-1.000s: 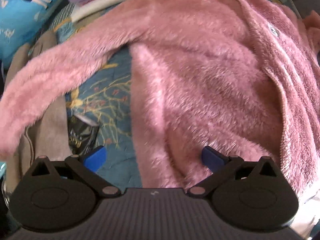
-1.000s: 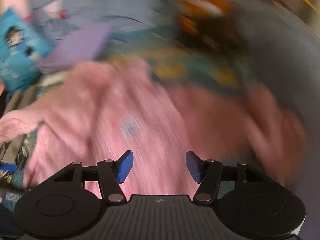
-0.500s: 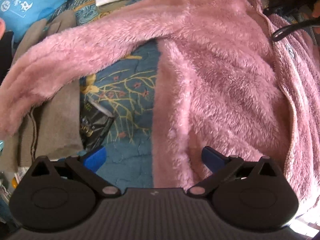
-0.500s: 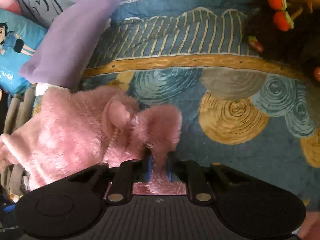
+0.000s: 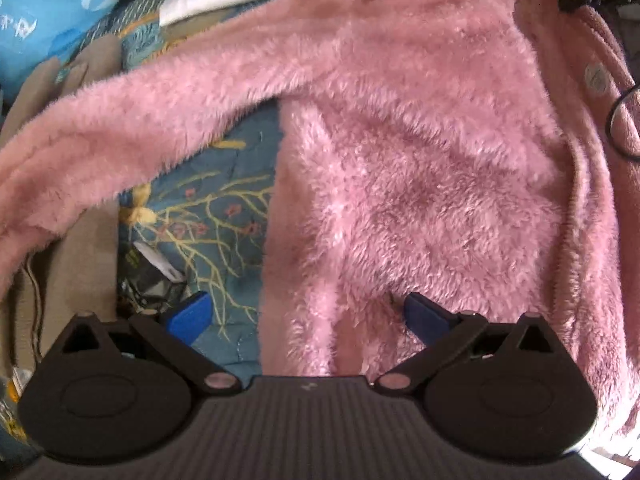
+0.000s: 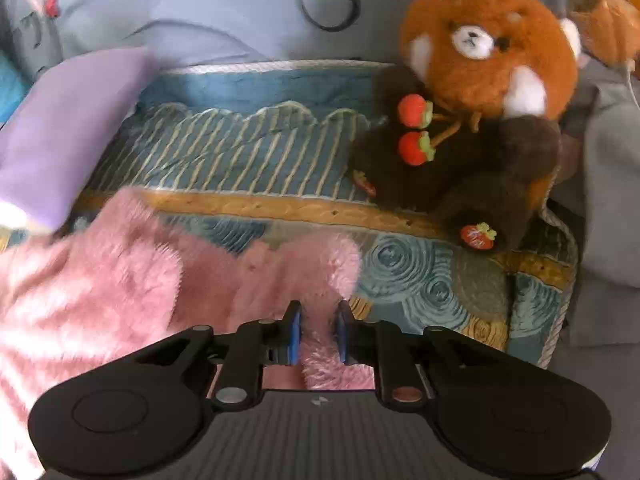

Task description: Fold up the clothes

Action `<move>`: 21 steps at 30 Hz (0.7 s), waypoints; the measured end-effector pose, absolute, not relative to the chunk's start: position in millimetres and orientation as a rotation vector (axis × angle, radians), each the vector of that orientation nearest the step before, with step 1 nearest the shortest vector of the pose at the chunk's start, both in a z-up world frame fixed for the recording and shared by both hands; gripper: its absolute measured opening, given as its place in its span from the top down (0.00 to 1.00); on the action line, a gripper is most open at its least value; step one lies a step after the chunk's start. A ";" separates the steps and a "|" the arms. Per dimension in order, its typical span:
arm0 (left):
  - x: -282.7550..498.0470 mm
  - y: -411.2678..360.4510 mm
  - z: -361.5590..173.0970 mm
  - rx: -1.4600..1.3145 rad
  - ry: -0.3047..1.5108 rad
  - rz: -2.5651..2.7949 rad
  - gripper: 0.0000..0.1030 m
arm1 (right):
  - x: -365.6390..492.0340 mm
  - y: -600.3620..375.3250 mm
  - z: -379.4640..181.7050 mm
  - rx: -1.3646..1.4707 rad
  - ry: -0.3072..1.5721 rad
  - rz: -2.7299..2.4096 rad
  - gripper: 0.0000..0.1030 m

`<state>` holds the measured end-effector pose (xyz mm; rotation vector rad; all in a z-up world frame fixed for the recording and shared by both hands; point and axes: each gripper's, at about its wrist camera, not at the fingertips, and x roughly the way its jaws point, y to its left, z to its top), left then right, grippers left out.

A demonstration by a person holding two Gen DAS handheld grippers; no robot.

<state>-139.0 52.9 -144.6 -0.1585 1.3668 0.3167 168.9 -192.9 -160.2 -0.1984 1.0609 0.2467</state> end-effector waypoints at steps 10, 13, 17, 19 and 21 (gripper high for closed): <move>-148.0 52.1 -143.9 -0.184 1.377 0.326 0.00 | 112.9 -137.6 -162.3 -0.302 1.032 0.312 0.47; -146.2 49.7 -139.8 -0.173 1.365 0.318 0.00 | 108.0 -128.5 -197.1 -0.342 1.144 0.252 0.59; -145.6 45.0 -136.1 -0.152 1.358 0.300 0.00 | 99.5 -145.7 -202.1 -0.222 1.132 0.163 0.87; -146.7 43.5 -134.1 -0.152 1.350 0.294 0.00 | 90.5 -151.7 -187.0 -0.173 1.076 0.180 0.88; -147.5 42.6 -134.1 -0.160 1.350 0.290 0.00 | 77.1 -153.0 -166.9 -0.149 0.999 0.259 0.93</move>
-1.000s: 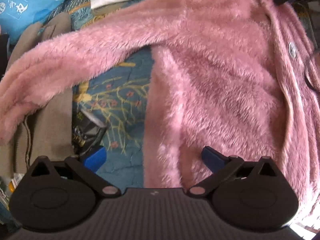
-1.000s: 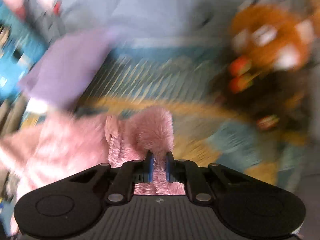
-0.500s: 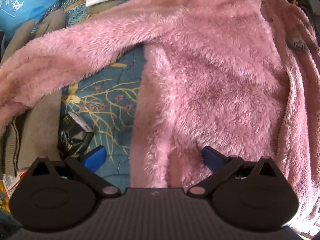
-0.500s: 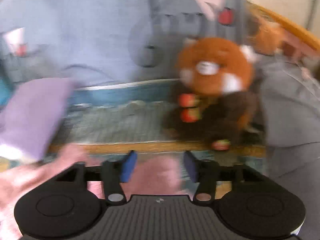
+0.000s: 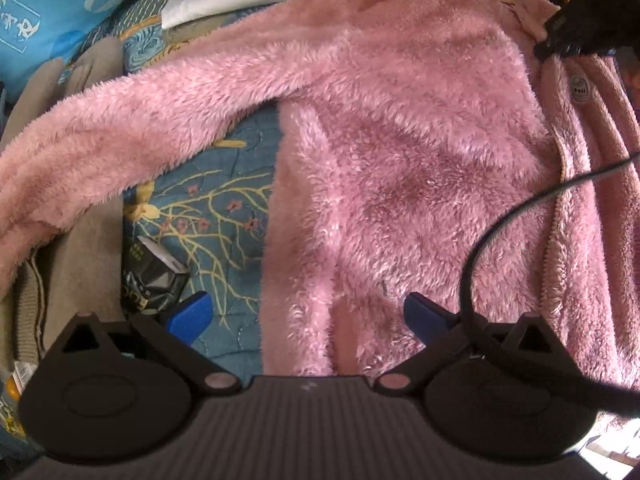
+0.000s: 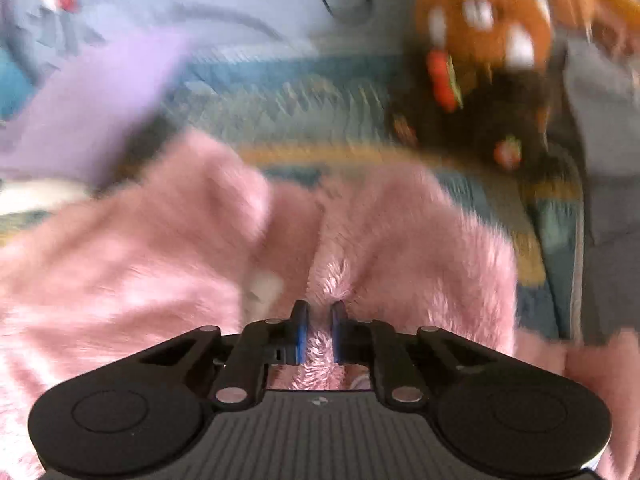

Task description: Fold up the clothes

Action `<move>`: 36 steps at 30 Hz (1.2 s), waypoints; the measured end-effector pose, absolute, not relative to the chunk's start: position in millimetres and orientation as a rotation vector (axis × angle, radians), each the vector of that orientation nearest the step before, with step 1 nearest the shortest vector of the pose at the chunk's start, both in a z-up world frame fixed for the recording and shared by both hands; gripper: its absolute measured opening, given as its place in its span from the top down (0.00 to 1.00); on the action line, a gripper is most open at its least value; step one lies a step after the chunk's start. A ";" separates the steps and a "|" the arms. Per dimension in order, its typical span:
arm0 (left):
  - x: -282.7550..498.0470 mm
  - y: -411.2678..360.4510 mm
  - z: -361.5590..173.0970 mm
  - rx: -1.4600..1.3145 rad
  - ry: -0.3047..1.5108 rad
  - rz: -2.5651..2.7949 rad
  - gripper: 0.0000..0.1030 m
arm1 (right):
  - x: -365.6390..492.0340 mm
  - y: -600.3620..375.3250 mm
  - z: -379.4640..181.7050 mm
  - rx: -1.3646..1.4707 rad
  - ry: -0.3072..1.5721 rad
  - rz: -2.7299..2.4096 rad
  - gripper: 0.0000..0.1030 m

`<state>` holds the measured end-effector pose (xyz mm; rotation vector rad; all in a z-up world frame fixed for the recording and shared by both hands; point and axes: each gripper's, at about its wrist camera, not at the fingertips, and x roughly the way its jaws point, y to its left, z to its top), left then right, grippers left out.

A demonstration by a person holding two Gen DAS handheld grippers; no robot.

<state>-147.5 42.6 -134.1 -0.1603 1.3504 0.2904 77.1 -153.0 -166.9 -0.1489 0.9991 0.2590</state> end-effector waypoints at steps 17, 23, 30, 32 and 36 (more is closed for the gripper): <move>-147.5 37.4 -130.2 -0.156 1.355 0.279 0.00 | 88.7 -143.9 -133.5 -0.118 0.973 0.360 0.36; -157.9 44.7 -121.5 -0.177 1.337 0.329 0.00 | 143.3 -98.2 -142.8 -0.304 0.859 0.535 0.33; -176.6 59.8 -124.2 -0.198 1.351 0.371 0.00 | 219.1 -68.5 -182.6 -0.261 1.129 0.544 0.92; -182.4 65.7 -125.0 -0.221 1.349 0.393 0.00 | 224.2 -66.2 -168.6 -0.238 1.030 0.464 0.92; -190.1 73.1 -127.3 -0.272 1.347 0.436 0.00 | 237.4 -47.4 -179.9 -0.255 1.119 0.454 0.90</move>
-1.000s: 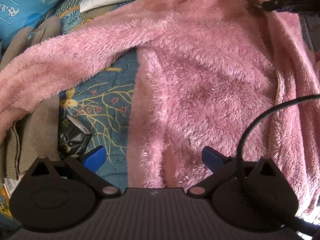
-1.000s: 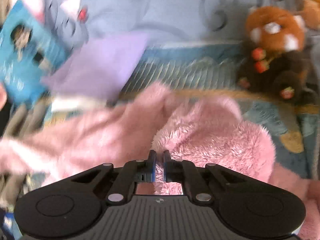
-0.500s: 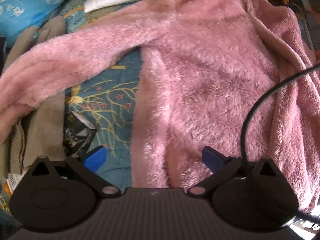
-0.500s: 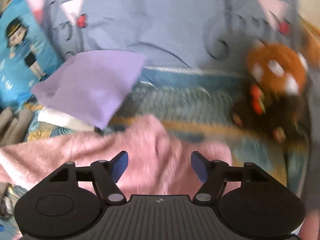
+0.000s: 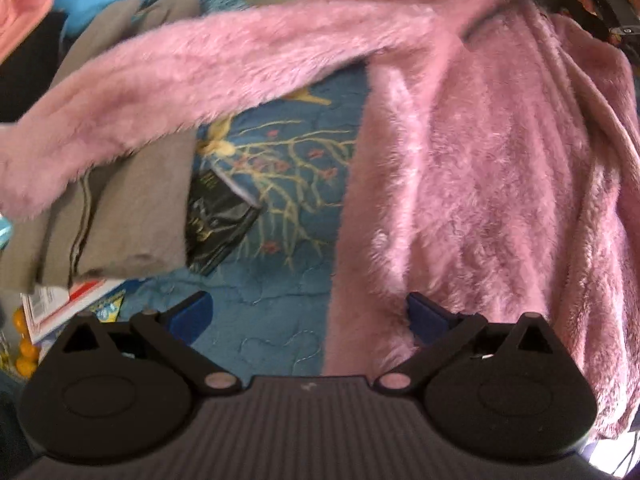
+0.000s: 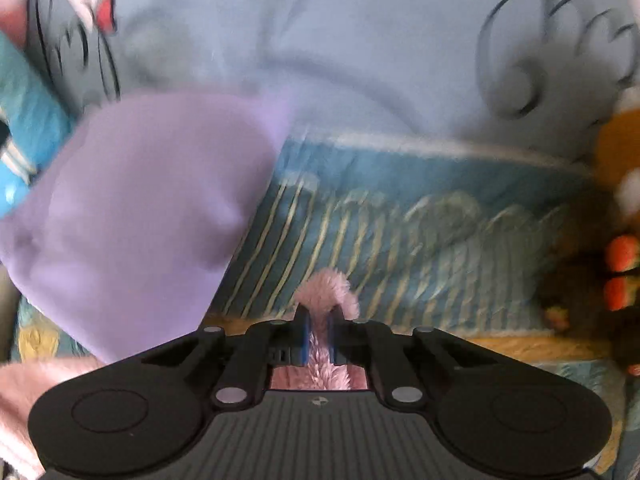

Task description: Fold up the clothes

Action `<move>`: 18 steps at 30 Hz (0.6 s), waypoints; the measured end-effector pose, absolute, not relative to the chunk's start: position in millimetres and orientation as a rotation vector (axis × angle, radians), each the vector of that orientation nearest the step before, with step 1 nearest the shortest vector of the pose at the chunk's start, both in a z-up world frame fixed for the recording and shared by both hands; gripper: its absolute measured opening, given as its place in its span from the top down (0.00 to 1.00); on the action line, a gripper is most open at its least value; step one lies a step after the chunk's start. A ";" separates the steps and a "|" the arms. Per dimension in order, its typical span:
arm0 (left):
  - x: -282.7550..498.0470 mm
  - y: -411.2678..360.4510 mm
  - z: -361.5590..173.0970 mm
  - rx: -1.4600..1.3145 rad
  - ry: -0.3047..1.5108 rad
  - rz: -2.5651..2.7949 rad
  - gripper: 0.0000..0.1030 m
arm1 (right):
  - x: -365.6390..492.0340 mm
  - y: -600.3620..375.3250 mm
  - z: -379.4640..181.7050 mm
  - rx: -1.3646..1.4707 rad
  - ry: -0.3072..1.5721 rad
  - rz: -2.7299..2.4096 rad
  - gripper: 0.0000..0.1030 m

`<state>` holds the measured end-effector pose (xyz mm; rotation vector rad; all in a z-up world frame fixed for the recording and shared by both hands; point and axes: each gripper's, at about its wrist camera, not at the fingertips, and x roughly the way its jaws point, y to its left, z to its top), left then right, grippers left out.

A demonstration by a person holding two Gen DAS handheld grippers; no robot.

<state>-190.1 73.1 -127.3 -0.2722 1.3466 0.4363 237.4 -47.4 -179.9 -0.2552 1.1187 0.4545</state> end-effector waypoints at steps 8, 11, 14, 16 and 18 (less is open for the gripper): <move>-202.5 77.0 -125.0 -0.286 1.339 0.474 0.00 | 168.0 -58.1 -125.7 -0.177 0.881 0.362 0.46; -213.3 82.7 -113.6 -0.309 1.315 0.485 0.00 | 106.7 -65.6 -103.4 -0.129 0.857 0.447 0.41; -225.1 91.8 -94.9 -0.323 1.284 0.501 0.00 | 25.2 -62.6 -106.8 -0.167 0.985 0.683 0.41; -234.1 100.1 -83.2 -0.296 1.274 0.513 0.00 | -31.8 -56.6 -114.9 -0.219 1.077 0.856 0.41; -247.8 109.9 -76.0 -0.254 1.283 0.524 0.00 | -82.1 -47.9 -125.6 -0.284 1.143 0.977 0.41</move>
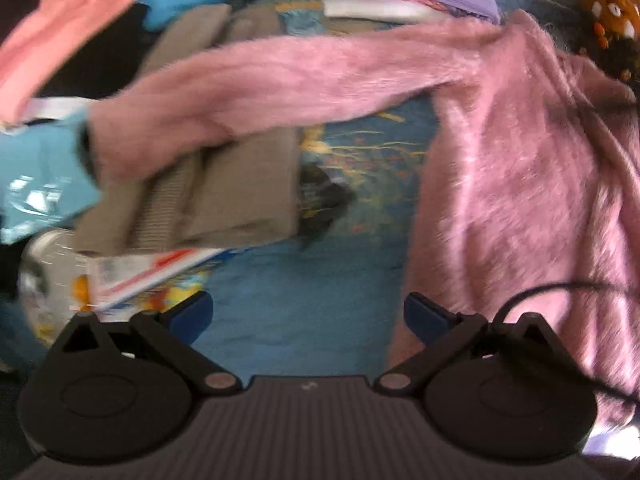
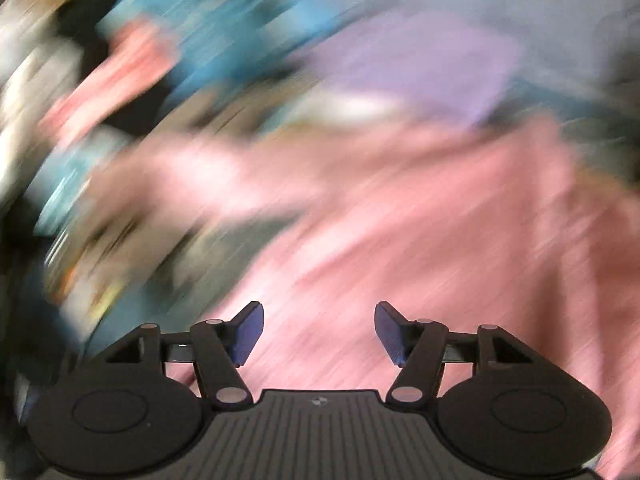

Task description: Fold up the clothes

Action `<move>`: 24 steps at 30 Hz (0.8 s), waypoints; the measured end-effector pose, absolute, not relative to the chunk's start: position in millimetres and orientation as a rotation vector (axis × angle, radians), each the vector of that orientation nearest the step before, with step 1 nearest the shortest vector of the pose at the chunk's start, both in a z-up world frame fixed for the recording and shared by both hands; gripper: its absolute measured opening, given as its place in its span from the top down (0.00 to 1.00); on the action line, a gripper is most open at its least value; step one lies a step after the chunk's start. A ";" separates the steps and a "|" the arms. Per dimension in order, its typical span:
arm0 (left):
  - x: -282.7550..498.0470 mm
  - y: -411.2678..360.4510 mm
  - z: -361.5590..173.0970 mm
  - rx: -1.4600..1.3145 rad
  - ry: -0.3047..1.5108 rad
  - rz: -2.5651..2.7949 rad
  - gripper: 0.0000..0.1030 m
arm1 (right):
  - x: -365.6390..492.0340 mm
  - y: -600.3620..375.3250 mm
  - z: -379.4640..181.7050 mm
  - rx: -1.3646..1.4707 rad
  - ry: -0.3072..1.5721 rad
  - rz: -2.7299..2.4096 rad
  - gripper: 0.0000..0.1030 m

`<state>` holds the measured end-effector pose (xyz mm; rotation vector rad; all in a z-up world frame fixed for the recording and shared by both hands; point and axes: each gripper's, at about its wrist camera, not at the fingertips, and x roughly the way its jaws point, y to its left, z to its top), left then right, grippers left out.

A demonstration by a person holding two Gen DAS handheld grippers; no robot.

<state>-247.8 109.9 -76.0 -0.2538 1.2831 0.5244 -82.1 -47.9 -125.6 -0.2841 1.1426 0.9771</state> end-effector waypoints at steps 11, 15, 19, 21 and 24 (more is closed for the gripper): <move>-300.8 151.4 -63.4 -0.223 1.327 0.605 0.00 | -226.1 12.7 -174.5 -0.851 0.934 1.196 0.48; -295.5 151.1 -62.5 -0.205 1.319 0.584 0.00 | -214.6 21.6 -166.8 -0.773 0.959 1.167 0.91; -290.4 154.3 -54.6 -0.146 1.285 0.561 0.00 | -215.0 37.5 -139.0 -0.649 0.980 1.257 0.91; -292.0 162.0 -44.7 -0.152 1.263 0.576 0.00 | -219.9 50.1 -138.8 -0.655 0.983 1.278 0.91; -295.6 177.8 -33.4 -0.187 1.238 0.604 0.00 | -228.0 71.8 -161.9 -0.716 1.029 1.304 0.91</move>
